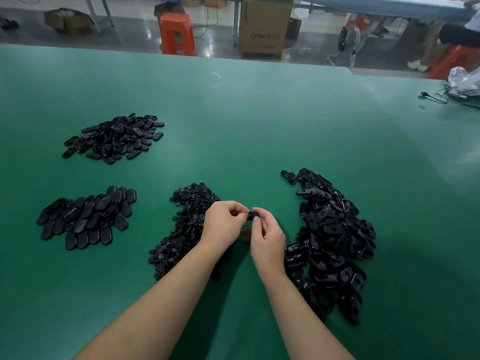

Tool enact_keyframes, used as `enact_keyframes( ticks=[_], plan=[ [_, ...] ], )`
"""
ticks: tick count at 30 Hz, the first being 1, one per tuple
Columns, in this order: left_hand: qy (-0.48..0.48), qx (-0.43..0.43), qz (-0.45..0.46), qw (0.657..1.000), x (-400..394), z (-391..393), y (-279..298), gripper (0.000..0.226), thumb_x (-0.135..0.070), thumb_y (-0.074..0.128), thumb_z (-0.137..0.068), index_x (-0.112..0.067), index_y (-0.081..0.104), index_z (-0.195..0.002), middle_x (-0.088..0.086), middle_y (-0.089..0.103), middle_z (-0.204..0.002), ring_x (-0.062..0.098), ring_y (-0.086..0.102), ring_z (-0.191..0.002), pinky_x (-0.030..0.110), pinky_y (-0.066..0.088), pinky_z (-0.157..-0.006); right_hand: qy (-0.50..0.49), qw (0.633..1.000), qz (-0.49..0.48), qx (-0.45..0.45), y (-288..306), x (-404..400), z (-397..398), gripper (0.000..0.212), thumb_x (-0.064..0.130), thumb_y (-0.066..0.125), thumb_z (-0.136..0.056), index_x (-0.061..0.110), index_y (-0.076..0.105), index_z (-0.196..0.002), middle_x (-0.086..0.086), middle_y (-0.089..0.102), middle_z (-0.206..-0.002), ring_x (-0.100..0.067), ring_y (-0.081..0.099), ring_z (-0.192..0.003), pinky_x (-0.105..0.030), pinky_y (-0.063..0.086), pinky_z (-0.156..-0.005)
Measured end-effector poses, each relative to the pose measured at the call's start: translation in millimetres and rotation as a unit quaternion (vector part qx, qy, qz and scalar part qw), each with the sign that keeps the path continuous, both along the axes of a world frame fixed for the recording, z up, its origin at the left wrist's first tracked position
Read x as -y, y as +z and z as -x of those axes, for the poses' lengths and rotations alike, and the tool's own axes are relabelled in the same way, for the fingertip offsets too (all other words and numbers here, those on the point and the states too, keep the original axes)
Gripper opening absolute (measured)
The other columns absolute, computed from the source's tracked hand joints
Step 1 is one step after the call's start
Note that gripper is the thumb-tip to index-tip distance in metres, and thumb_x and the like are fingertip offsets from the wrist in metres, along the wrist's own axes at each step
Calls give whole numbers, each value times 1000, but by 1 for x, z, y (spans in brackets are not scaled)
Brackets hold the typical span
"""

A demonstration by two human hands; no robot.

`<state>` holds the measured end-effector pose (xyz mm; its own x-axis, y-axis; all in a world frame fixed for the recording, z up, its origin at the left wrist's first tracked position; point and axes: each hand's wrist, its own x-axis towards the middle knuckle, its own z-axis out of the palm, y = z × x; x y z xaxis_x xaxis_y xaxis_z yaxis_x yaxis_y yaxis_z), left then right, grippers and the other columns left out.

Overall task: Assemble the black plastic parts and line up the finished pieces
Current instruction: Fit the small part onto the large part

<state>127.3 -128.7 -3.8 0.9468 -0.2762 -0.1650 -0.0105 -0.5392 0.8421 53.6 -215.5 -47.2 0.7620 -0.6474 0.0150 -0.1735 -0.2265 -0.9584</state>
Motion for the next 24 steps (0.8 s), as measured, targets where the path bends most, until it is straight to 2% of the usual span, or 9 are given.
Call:
enact_keyframes(
  ticks=[3,9,12,17,19,21,24],
  plan=[
    [4,7,-9,1000,3,1,2,20,-17,71,-89,-31,70,-74,-13,69,-72,0,61,-65,8,41,-55,-5,1000,2,-1,-1,0,0,27,15,52,-102,40,65,-104,26,72,-93,8,68,-85,-16,51,-76],
    [-1,14,-13,1000,7,2,5,15,-15,70,-89,-25,72,-78,-12,70,-76,7,66,-74,22,51,-70,-16,1000,-2,-4,-5,2,-1,22,15,52,-102,27,69,-112,13,74,-98,-4,69,-89,-34,57,-83],
    [-11,15,-16,1000,7,2,7,10,-16,70,-89,-20,76,-83,-9,72,-77,9,67,-75,25,53,-74,-17,1000,-5,-2,-5,2,0,23,15,52,-102,30,68,-110,14,74,-98,-3,69,-91,-33,58,-84],
    [-3,20,-26,999,7,0,7,6,-21,77,-85,-24,72,-81,-8,69,-75,11,64,-72,24,46,-67,-18,1000,-12,3,-2,1,-1,32,14,52,-102,44,63,-99,21,73,-98,1,67,-95,-25,54,-84],
    [-4,21,-27,999,7,-1,7,11,-24,79,-84,-25,71,-92,-9,67,-84,10,63,-79,23,44,-72,-26,999,-23,7,-3,2,-1,33,13,51,-103,44,63,-98,22,72,-98,0,67,-96,-24,53,-84],
    [-20,8,-28,999,8,-3,6,16,-23,79,-85,-24,74,-100,-8,70,-89,10,65,-85,22,46,-78,-30,999,-32,9,-4,2,0,32,12,49,-103,41,62,-98,16,73,-98,-4,69,-93,-29,55,-84],
    [-44,-6,-25,999,6,-5,4,10,-23,80,-83,-18,77,-90,-7,75,-83,10,69,-81,21,52,-75,-29,999,-18,8,-3,1,-1,25,15,52,-102,38,60,-98,13,72,-96,-2,67,-90,-27,54,-82]
  ],
)
